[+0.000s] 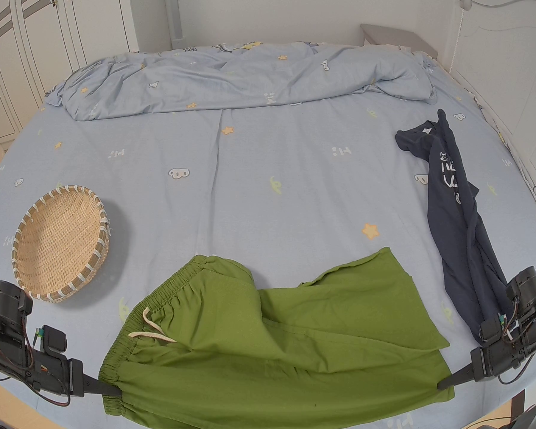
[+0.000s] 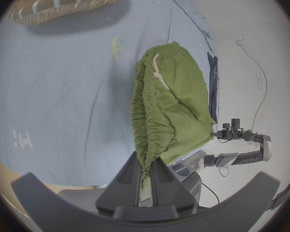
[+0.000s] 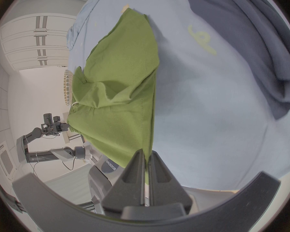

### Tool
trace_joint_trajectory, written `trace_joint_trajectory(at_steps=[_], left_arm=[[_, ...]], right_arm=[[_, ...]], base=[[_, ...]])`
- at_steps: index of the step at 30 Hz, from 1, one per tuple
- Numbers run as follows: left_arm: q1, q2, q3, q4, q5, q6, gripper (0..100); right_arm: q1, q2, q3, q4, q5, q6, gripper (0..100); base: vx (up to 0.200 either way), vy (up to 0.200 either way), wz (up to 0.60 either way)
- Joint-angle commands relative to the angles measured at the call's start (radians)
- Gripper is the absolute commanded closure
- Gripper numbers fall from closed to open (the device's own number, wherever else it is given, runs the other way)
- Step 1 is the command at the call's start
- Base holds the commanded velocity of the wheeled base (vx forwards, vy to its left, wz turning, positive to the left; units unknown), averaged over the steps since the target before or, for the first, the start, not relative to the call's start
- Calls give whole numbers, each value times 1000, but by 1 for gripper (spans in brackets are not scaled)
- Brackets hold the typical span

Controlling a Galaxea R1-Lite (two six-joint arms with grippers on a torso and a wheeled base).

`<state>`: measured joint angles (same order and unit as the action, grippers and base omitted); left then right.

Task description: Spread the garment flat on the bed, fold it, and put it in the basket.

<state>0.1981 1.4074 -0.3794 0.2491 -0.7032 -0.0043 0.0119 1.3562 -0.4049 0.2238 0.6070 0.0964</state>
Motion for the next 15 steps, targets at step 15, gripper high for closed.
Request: trace_joint_trajectory(at_steps=[15], left_arm=[[-34, 16, 88, -1, 4, 9, 100]], right_arm=[[19, -26, 141, -103, -3, 3, 100]], base=[[0, 0, 0]])
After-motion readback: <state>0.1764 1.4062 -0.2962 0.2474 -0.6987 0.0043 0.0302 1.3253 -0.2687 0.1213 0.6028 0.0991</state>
